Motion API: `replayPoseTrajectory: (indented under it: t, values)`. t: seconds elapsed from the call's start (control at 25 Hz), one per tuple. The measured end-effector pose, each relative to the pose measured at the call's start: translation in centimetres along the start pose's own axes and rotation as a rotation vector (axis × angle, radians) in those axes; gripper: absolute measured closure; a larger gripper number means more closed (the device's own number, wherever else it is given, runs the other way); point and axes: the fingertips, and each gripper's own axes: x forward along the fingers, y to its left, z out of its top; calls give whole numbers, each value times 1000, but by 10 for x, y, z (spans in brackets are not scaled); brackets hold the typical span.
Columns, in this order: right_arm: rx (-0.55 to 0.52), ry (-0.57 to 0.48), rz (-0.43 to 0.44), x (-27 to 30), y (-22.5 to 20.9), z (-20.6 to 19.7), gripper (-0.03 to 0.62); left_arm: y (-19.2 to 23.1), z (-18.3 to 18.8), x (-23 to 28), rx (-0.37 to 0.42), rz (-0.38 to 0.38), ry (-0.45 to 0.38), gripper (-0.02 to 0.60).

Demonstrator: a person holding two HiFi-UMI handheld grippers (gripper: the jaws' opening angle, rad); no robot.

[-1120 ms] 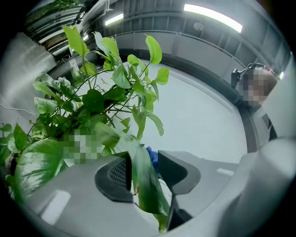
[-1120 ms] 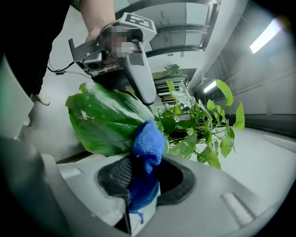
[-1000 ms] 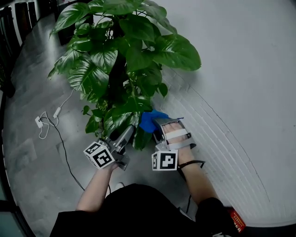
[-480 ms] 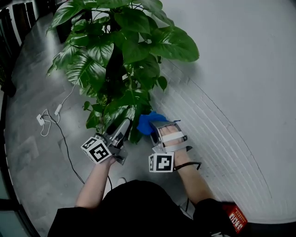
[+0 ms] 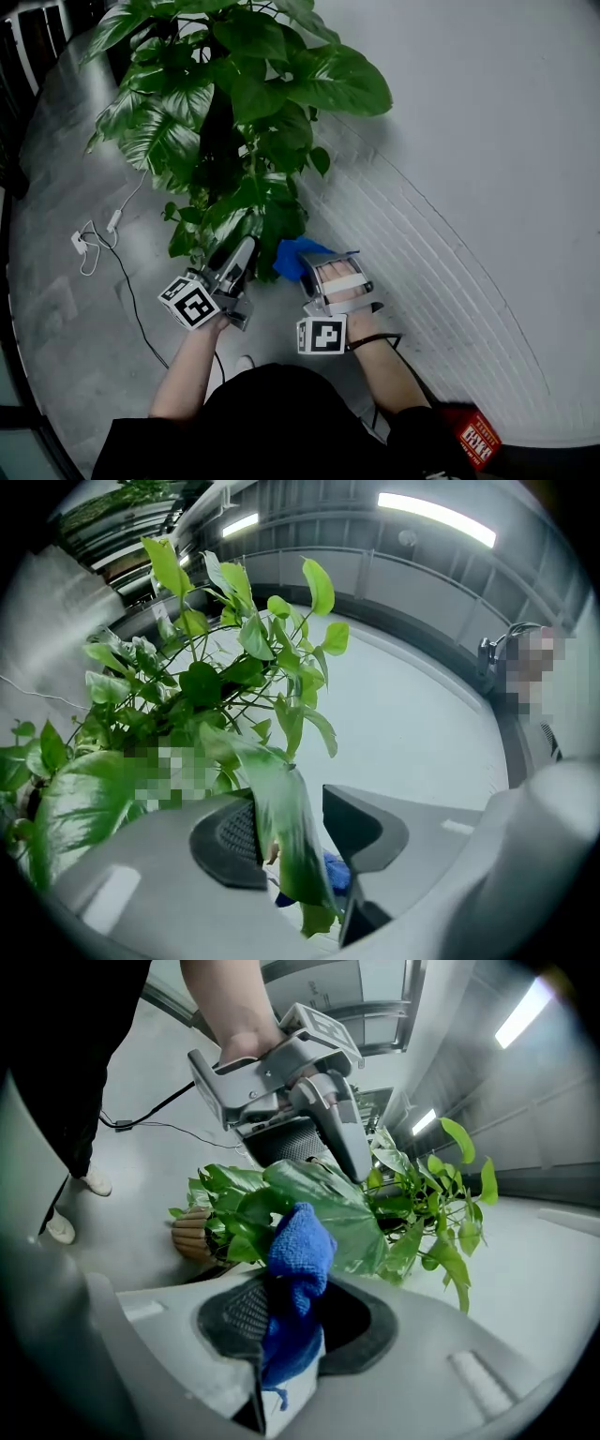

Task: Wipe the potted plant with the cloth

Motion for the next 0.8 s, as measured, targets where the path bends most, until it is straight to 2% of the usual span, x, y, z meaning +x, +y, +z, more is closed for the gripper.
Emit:
replayPoseTrajectory:
  t: [0.28,0.64,0.8]
  values:
    - [5,0,21,-11,8,-12,488,3,-1,0,0,21,-8,426]
    - [26,35,34,-29,21,-29,488,-3,1,6,-4,5,-13,426]
    - [36,63,-12,-40,-1,-45,488,-3,0,5,4,7,-4,426]
